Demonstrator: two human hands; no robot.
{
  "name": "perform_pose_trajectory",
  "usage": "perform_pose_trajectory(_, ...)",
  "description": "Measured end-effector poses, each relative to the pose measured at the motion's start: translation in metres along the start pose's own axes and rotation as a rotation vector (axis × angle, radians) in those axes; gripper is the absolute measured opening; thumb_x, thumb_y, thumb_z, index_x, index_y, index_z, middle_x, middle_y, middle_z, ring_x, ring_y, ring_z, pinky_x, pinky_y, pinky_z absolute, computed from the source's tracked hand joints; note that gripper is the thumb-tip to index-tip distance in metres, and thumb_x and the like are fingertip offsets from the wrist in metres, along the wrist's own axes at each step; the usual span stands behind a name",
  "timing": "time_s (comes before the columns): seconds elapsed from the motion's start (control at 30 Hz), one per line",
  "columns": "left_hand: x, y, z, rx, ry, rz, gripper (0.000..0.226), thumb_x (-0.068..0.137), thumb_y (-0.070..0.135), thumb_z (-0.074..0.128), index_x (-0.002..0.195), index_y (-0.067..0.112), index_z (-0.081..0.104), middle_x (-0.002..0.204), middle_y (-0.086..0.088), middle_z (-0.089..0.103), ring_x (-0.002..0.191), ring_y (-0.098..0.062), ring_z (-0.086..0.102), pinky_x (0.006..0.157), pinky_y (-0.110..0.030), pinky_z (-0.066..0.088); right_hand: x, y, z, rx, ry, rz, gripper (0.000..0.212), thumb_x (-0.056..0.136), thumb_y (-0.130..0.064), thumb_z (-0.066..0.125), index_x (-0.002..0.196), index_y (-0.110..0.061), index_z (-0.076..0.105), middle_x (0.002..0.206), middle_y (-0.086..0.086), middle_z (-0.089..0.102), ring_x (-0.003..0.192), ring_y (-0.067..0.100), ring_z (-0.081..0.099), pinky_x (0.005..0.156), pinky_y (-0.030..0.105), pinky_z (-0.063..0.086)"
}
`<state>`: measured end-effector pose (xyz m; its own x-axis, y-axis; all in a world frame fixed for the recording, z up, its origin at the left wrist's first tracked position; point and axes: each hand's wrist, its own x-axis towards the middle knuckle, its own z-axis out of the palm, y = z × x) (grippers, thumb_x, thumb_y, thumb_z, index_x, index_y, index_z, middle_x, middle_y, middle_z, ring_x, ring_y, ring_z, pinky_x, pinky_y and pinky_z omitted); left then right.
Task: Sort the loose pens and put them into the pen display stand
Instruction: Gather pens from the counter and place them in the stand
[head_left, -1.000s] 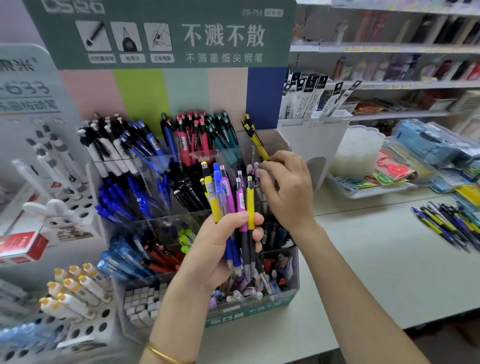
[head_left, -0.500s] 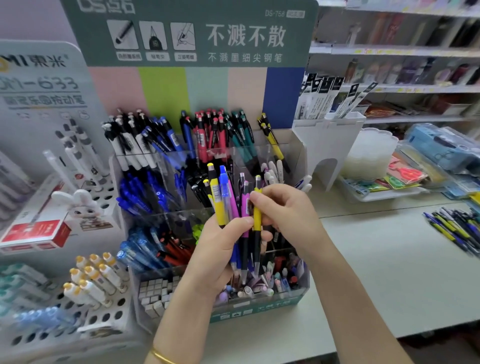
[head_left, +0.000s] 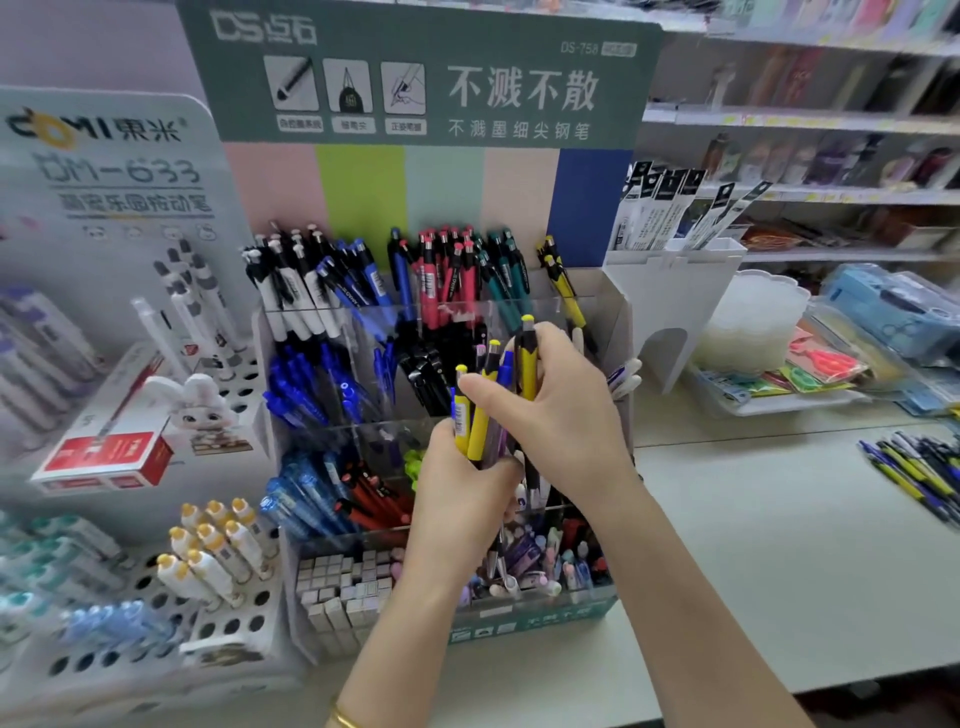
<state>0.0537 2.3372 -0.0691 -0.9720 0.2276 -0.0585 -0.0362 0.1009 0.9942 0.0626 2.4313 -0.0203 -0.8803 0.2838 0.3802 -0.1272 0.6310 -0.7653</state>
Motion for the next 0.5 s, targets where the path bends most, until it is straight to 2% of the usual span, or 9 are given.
perform_pose_trajectory(0.1, 0.001, 0.003, -0.002, 0.003, -0.012, -0.033, 0.020, 0.079, 0.000, 0.061, 0.095, 0.008, 0.052, 0.064, -0.013, 0.055, 0.041, -0.013, 0.046, 0.040, -0.019, 0.040, 0.007, 0.001, -0.003, 0.106, 0.009, -0.009, 0.030, 0.080, -0.037, 0.071, 0.076, -0.013, 0.054, 0.059, -0.006, 0.052, 0.060, 0.018, 0.053, 0.062, 0.043, 0.051)
perform_pose_trajectory(0.2, 0.000, 0.005, -0.002, 0.022, -0.049, -0.050, 0.020, 0.080, 0.003, 0.062, 0.093, 0.014, 0.051, 0.063, -0.009, 0.053, 0.041, -0.012, 0.045, 0.042, -0.018, 0.041, 0.016, 0.000, -0.007, 0.372, 0.100, 0.072, 0.022, 0.084, -0.016, 0.070, 0.070, -0.014, 0.054, 0.052, -0.009, 0.051, 0.046, 0.008, 0.047, 0.050, 0.024, 0.045)
perform_pose_trajectory(0.3, -0.003, 0.003, -0.003, 0.045, -0.066, -0.062, 0.019, 0.081, 0.003, 0.061, 0.094, 0.012, 0.050, 0.066, -0.010, 0.049, 0.046, -0.016, 0.041, 0.043, -0.020, 0.039, 0.023, -0.001, -0.017, 0.429, 0.181, 0.122, 0.017, 0.090, -0.019, 0.064, 0.076, -0.013, 0.054, 0.050, -0.008, 0.049, 0.045, 0.006, 0.045, 0.051, 0.020, 0.045)
perform_pose_trajectory(0.4, -0.002, 0.002, -0.005, 0.097, -0.065, -0.037, 0.019, 0.082, 0.005, 0.061, 0.092, 0.014, 0.048, 0.068, -0.011, 0.049, 0.051, -0.018, 0.040, 0.044, -0.022, 0.038, 0.024, 0.001, -0.024, 0.257, -0.021, 0.167, 0.024, 0.088, -0.036, 0.064, 0.085, -0.011, 0.063, 0.053, -0.007, 0.054, 0.047, 0.004, 0.049, 0.055, 0.018, 0.048)
perform_pose_trajectory(0.43, 0.000, 0.003, -0.005, 0.120, -0.062, -0.025, 0.019, 0.082, 0.006, 0.061, 0.091, 0.017, 0.048, 0.068, -0.010, 0.050, 0.051, -0.019, 0.042, 0.045, -0.023, 0.038, 0.022, 0.002, -0.022, 0.248, -0.093, 0.169, 0.024, 0.086, -0.034, 0.067, 0.087, -0.011, 0.066, 0.055, -0.006, 0.056, 0.048, 0.004, 0.050, 0.052, 0.017, 0.048)
perform_pose_trajectory(0.5, 0.002, 0.003, -0.005, 0.166, -0.059, -0.023, 0.020, 0.081, 0.008, 0.062, 0.091, 0.019, 0.049, 0.069, -0.009, 0.052, 0.051, -0.019, 0.045, 0.045, -0.023, 0.039, 0.018, 0.006, -0.017, 0.331, -0.104, 0.163, 0.018, 0.085, -0.024, 0.070, 0.087, -0.006, 0.069, 0.057, -0.005, 0.058, 0.048, 0.004, 0.049, 0.049, 0.017, 0.045)
